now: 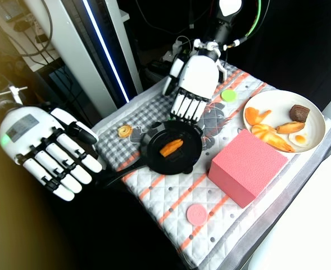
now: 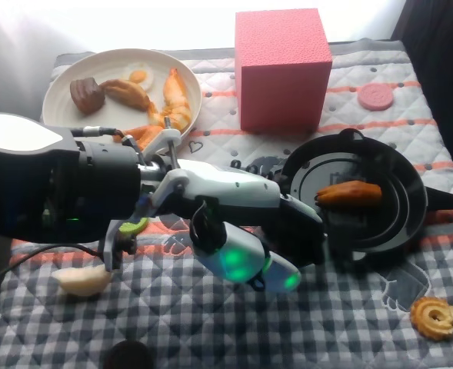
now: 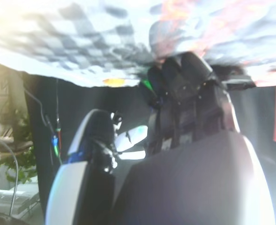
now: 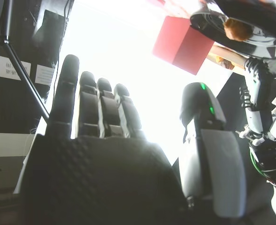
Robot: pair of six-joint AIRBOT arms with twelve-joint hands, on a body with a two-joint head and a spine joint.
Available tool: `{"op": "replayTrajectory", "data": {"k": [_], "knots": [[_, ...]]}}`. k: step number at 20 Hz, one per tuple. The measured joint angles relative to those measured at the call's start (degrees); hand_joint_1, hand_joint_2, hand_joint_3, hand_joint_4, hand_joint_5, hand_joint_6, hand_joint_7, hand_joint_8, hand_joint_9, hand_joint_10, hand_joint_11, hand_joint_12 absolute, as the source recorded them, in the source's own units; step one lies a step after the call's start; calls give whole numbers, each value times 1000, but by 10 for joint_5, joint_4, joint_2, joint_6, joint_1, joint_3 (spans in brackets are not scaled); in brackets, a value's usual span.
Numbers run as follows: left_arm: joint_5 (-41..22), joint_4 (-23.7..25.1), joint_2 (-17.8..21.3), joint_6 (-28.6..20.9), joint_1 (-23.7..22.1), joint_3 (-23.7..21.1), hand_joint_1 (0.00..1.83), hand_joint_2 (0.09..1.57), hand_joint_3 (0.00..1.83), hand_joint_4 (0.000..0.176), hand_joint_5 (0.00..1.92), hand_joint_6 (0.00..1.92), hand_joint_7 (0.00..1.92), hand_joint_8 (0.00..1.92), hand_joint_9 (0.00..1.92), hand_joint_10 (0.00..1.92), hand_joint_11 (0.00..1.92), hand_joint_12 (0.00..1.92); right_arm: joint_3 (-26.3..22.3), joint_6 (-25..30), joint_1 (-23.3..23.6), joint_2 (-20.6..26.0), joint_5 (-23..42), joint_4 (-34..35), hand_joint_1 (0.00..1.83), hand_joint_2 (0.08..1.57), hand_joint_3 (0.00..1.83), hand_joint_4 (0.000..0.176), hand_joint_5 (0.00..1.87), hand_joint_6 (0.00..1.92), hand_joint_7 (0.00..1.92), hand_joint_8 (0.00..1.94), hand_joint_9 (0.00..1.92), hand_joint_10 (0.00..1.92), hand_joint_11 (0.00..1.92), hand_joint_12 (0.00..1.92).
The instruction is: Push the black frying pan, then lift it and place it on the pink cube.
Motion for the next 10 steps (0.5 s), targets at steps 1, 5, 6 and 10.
{"op": "replayTrajectory", "data": {"k": [1, 5, 6, 10], "knots": [[-1, 0, -3, 2, -2, 2, 412, 1354, 0, 0, 455, 292, 529, 62, 298, 557, 0, 1080, 0, 0, 0, 0, 0, 1, 356, 1283, 0, 0, 0, 0, 0, 0, 53, 6, 0, 645], [0, -6, -15, 14, -4, 6, 441, 1371, 0, 7, 467, 198, 419, 1, 276, 137, 0, 927, 0, 0, 0, 0, 0, 0, 349, 1274, 0, 0, 0, 0, 0, 0, 35, 3, 0, 526], [0, -6, -19, 15, -4, 9, 351, 1396, 6, 9, 403, 147, 386, 1, 247, 87, 0, 808, 0, 0, 0, 0, 0, 0, 346, 1275, 0, 0, 0, 0, 0, 0, 29, 1, 0, 490], [0, -31, -21, 36, -5, 9, 318, 1399, 2, 0, 440, 60, 471, 13, 376, 122, 0, 1127, 0, 0, 0, 0, 0, 0, 360, 1279, 0, 0, 0, 0, 0, 0, 10, 4, 0, 401]]}}
